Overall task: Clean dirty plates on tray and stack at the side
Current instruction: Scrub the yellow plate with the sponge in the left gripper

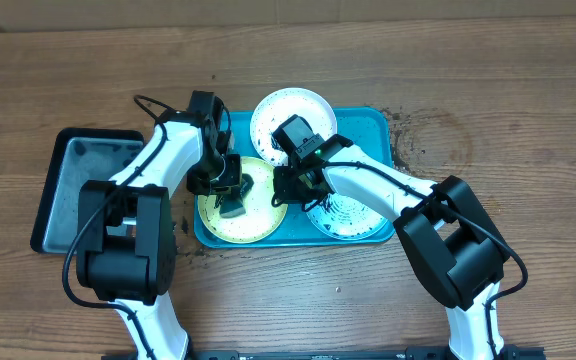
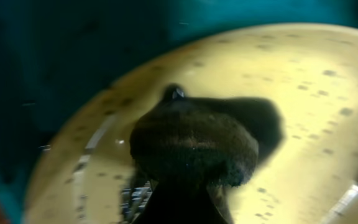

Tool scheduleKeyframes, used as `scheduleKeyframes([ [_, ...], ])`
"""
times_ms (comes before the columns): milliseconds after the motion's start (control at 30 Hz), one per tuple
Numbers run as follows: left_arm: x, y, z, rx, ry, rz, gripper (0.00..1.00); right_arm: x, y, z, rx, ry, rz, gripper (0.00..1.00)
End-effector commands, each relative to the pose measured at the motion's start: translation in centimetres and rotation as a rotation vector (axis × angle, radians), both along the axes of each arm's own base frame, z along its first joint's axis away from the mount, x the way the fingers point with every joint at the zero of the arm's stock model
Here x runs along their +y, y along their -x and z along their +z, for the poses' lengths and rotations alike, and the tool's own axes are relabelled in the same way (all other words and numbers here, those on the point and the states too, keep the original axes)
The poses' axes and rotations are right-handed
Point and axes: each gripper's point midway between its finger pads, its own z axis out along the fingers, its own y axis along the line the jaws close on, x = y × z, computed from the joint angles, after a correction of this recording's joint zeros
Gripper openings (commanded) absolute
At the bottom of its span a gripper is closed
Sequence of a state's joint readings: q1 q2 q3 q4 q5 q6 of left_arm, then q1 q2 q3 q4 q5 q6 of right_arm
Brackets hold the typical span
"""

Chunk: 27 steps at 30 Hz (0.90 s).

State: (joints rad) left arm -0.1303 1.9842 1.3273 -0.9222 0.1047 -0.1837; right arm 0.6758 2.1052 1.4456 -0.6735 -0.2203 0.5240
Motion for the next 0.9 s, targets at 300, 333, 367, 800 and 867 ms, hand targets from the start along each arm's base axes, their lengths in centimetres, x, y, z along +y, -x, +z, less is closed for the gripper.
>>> scheduleKeyframes([
  [300,2.2,-3.5,2.8,-0.099,-0.133,0.060,0.04,-0.6,0.3,-0.6,0.001,0.030,-0.007,0.05],
  [333,0.8,-3.7,3.3,-0.098,-0.051,0.028,0.04,-0.6,0.3,-0.6,0.001,0.030,-0.007,0.05],
  [367,-0.6,-3.7,3.7,-0.097,0.030,-0.004,0.04,-0.6,0.3,-0.6,0.001,0.030,-0.007,0.05],
  [800,-4.3,1.8,0.2,0.061,0.259,-0.052,0.04,-0.3,-0.1,-0.4,-0.013,0.018,-0.008,0.05],
  [867,-2.9,2.2,-1.0,0.063,0.174,-0.051,0.04,-0.3,-0.1,-0.4,-0.014,0.018,-0.008,0.05],
])
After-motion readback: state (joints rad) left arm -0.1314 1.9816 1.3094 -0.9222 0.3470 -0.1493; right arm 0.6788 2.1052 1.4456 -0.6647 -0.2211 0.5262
